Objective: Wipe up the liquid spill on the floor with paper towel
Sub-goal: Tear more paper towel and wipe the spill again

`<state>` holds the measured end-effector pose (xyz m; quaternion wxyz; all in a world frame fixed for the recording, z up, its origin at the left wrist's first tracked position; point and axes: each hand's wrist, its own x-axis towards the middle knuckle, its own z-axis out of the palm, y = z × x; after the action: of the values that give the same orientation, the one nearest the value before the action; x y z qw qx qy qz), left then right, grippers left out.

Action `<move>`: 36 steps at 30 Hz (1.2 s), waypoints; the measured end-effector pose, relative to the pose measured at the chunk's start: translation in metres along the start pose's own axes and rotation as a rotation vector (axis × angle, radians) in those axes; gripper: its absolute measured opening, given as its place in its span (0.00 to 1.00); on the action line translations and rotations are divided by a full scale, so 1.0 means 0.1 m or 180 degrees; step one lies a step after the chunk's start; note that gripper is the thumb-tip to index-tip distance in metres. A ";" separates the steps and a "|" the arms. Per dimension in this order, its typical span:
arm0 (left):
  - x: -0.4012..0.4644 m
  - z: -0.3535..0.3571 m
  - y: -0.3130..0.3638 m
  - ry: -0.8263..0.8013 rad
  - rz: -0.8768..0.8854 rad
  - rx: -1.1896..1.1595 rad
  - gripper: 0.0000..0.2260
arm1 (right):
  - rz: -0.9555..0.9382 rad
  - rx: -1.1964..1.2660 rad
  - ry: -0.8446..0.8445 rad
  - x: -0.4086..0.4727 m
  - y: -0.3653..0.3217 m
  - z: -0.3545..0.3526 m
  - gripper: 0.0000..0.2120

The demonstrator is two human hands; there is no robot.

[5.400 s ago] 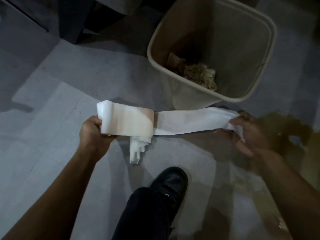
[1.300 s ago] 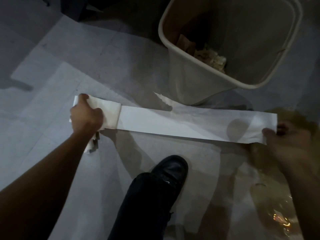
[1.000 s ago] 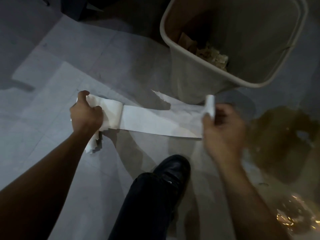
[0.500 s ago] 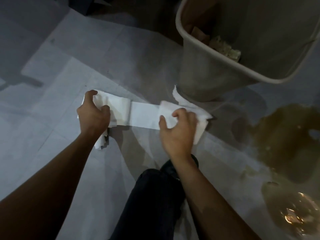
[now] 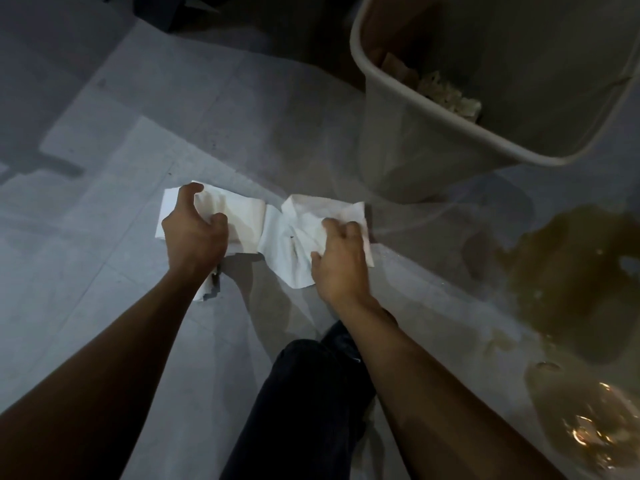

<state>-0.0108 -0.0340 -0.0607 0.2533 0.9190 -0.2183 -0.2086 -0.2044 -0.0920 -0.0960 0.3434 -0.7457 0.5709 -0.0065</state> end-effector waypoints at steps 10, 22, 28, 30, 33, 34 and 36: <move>0.09 -0.13 0.00 0.0190 -0.0067 0.0023 0.20 | 0.0500 -0.0339 0.0808 0.06 0.48 -0.42 0.12; -0.18 0.13 0.32 0.0393 0.0933 0.0991 0.26 | 0.0645 0.2118 0.0653 -0.03 0.47 -0.70 0.22; -0.55 0.48 0.49 -0.0881 0.1533 0.0133 0.13 | 0.1830 0.4334 -0.0531 0.08 0.47 -0.68 0.21; -0.66 0.63 0.57 -0.1258 0.1286 0.0093 0.10 | 0.1682 0.4477 -0.0926 0.07 0.47 -0.67 0.23; -0.75 0.77 0.57 -0.1481 0.0986 -0.0149 0.08 | 0.1299 0.4059 -0.1111 0.04 0.36 -0.64 0.23; -0.75 0.79 0.55 -0.1537 0.0932 -0.0245 0.10 | 0.1210 0.3898 -0.1067 0.04 0.30 -0.63 0.22; -0.73 0.75 0.50 -0.1637 0.0889 -0.0507 0.13 | 0.1207 0.3580 -0.0900 0.08 0.22 -0.54 0.17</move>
<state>-0.1225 -0.0641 -0.0722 0.2872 0.7744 -0.3825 -0.4141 -0.2425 -0.1288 -0.0693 0.7523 -0.3289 0.5517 -0.1468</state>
